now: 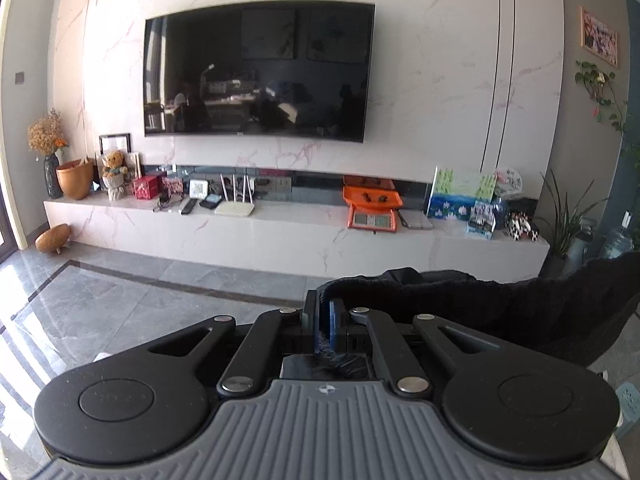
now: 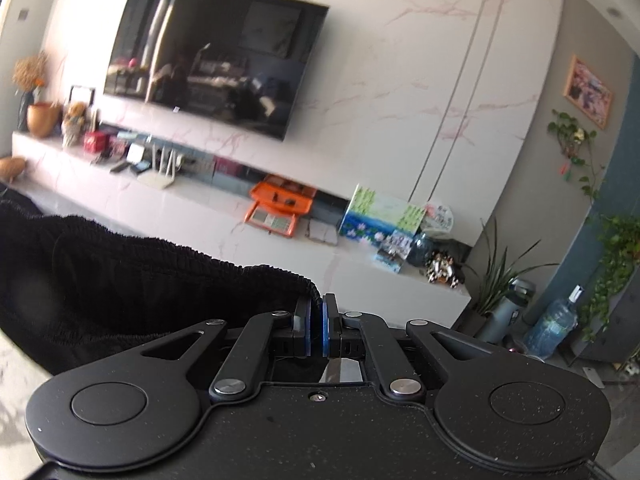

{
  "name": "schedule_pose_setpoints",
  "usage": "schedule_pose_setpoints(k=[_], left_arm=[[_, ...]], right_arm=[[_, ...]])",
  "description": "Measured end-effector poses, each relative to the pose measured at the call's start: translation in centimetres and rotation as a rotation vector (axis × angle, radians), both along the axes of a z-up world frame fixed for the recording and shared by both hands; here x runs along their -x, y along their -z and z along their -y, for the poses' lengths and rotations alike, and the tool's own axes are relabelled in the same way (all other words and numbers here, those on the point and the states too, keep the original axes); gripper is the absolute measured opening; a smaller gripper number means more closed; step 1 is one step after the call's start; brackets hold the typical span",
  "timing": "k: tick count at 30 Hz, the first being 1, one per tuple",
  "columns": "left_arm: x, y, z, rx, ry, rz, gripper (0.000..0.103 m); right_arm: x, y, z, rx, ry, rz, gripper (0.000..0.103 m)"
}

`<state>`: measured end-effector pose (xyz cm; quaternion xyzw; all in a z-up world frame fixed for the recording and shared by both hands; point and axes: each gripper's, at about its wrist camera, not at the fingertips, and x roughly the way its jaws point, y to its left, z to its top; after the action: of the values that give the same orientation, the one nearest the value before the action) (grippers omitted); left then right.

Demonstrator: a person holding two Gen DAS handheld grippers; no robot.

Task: Fold clothes
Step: 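Lay the pants flat with both grippers holding the waistband edge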

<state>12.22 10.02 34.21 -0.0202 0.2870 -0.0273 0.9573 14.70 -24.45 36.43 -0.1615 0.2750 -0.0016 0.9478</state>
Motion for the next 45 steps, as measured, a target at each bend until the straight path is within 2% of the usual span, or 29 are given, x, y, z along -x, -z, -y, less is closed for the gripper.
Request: schedule_pose_setpoints(k=[4, 9, 10, 12, 18, 23, 28, 34, 39, 45], left_arm=[[1.2, 6.3, -0.2, -0.027, 0.044, -0.164, 0.004], [3.4, 15.5, -0.9, -0.005, 0.062, -0.357, 0.004], [3.8, 16.3, -1.1, -0.006, 0.064, -0.372, 0.004], [5.5, 19.9, -1.4, -0.005, 0.072, -0.436, 0.004], [9.0, 24.9, -1.8, 0.004, 0.084, -0.508, 0.004], [11.5, 27.5, -0.8, -0.047, 0.104, -0.522, 0.004], [13.6, 29.1, 0.2, -0.114, 0.153, -0.550, 0.004], [14.5, 30.3, 0.0, -0.087, 0.145, -0.577, 0.004], [15.1, 30.5, 0.5, -0.116, 0.142, -0.572, 0.004], [15.5, 30.3, 0.9, -0.098, 0.147, -0.595, 0.004]], right_arm=[[1.0, 6.5, -0.1, 0.005, -0.053, -0.202, 0.003], [3.2, 16.2, -0.2, -0.013, -0.106, -0.409, 0.003], [3.8, 18.2, -0.2, -0.014, -0.118, -0.446, 0.003], [4.6, 21.1, -0.4, -0.014, -0.138, -0.501, 0.003], [7.1, 27.4, 0.2, -0.045, -0.166, -0.608, 0.003], [9.3, 29.9, 0.9, -0.078, -0.197, -0.646, 0.003], [11.3, 31.7, 1.3, -0.057, -0.233, -0.644, 0.003], [12.8, 33.4, 2.0, -0.071, -0.229, -0.664, 0.003], [13.6, 34.1, 2.3, -0.101, -0.198, -0.648, 0.003], [13.8, 34.4, 2.6, -0.093, -0.177, -0.634, 0.003]])
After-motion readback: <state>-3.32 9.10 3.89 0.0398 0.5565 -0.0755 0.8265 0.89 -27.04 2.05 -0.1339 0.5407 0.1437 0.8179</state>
